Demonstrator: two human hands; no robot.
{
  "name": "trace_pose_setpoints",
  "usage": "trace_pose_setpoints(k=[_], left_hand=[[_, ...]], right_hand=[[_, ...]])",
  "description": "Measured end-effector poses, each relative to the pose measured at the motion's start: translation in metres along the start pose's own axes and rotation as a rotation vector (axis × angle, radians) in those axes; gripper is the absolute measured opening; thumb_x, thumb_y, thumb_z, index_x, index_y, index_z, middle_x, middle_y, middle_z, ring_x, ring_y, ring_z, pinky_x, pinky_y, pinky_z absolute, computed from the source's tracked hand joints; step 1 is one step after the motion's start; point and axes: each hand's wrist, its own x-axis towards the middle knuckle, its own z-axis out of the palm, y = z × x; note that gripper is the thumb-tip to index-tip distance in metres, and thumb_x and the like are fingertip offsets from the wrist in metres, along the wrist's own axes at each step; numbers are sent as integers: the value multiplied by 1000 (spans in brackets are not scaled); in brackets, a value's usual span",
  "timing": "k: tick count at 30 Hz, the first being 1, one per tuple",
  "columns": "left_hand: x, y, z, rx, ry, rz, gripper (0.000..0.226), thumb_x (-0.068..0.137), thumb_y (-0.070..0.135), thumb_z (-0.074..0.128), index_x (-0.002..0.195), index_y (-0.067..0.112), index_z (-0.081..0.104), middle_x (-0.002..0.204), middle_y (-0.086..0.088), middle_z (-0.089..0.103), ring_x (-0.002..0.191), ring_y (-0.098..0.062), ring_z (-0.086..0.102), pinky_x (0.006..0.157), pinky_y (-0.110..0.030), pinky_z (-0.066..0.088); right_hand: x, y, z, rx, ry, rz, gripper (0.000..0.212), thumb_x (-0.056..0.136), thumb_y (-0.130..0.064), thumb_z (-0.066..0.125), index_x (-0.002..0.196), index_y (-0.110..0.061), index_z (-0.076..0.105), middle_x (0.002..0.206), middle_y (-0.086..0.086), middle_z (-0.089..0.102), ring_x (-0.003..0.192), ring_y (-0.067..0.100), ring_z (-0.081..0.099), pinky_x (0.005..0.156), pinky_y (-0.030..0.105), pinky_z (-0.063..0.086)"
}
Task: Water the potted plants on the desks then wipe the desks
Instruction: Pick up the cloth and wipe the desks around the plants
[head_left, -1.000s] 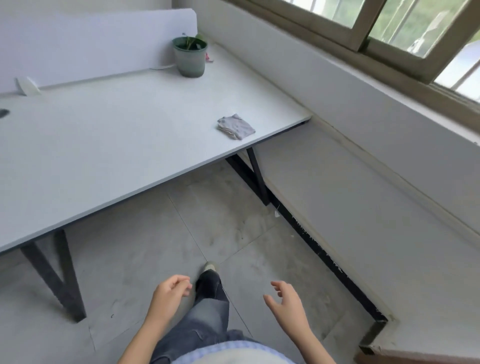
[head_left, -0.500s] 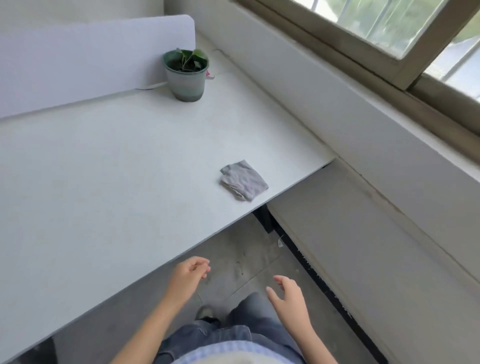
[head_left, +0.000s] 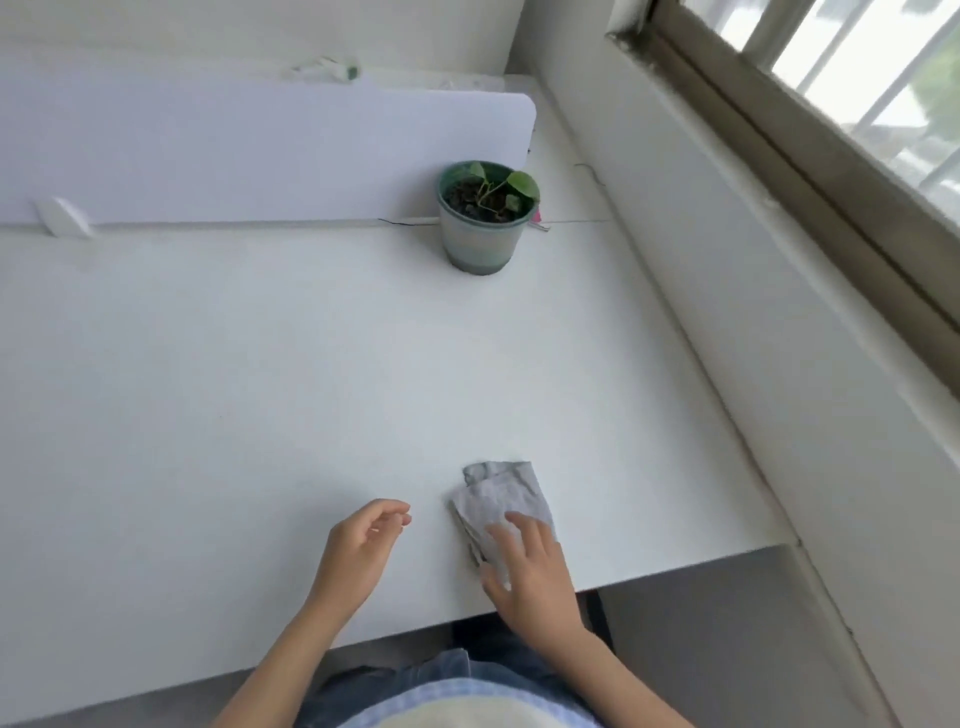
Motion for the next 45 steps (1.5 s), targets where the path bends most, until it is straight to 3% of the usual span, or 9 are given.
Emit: trace_pose_setpoints(k=[4, 13, 17, 21, 24, 27, 31, 34, 45], left_hand=[[-2, 9, 25, 102, 191, -21, 26, 90, 5, 50, 86, 26, 64, 89, 11, 63, 83, -5, 59, 76, -19, 38], [15, -7, 31, 445, 511, -153, 38, 83, -1, 58, 120, 1, 57, 134, -17, 51, 125, -36, 38, 104, -43, 31], [71, 3, 30, 576, 547, -201, 46, 81, 6, 62, 126, 1, 52, 142, -23, 41, 132, -43, 31, 104, -55, 28], [114, 1, 28, 691, 535, -237, 50, 78, 15, 66, 124, -1, 53, 135, -33, 44, 125, -53, 39, 96, -63, 34], [122, -2, 26, 800, 449, -302, 57, 82, 35, 40, 123, 0, 54, 131, -33, 49, 119, -53, 46, 93, -59, 41], [122, -4, 27, 835, 426, -318, 61, 80, 39, 32, 124, 2, 54, 131, -30, 50, 120, -50, 47, 93, -56, 42], [128, -9, 27, 860, 481, -333, 60, 78, 39, 33, 123, 4, 54, 132, -28, 51, 121, -47, 45, 97, -50, 33], [131, -14, 28, 889, 550, -298, 60, 76, 38, 34, 124, 5, 49, 130, -29, 52, 123, -42, 35, 96, -47, 24], [134, -24, 34, 955, 718, -214, 60, 76, 36, 33, 126, 6, 42, 131, -31, 50, 124, -42, 30, 96, -48, 24]], right_hand=[[29, 25, -3, 12, -78, -195, 37, 70, -33, 50, 105, -22, 51, 99, 4, 66, 93, 20, 54, 66, 25, 54], [58, 42, 17, -51, -207, -288, 42, 83, -32, 39, 122, -17, 46, 114, 13, 67, 116, 27, 40, 98, 37, 44], [83, 52, 19, -80, -260, -277, 47, 96, -33, 9, 124, -16, 44, 121, 13, 65, 122, 27, 36, 110, 35, 9], [134, 67, 19, -80, -204, -272, 50, 97, -38, 7, 126, -17, 43, 124, 14, 63, 124, 26, 34, 110, 34, 7], [191, 83, 16, -126, -171, -294, 48, 97, -37, 13, 125, -16, 47, 123, 15, 63, 123, 31, 39, 108, 34, 14], [254, 106, 8, -179, -167, -235, 53, 87, -36, 30, 121, -8, 59, 125, 21, 60, 119, 38, 54, 106, 40, 28], [326, 128, -5, -188, -174, -39, 75, 81, -45, 11, 139, -6, 38, 147, 23, 33, 140, 37, 25, 116, 45, 16], [367, 129, -8, -188, -140, 67, 70, 82, -43, 13, 143, -12, 29, 154, 17, 21, 143, 33, 13, 117, 41, 6], [369, 111, 7, -153, -65, 311, 62, 87, -38, 22, 144, -14, 26, 154, 15, 20, 143, 30, 15, 116, 39, 4]])
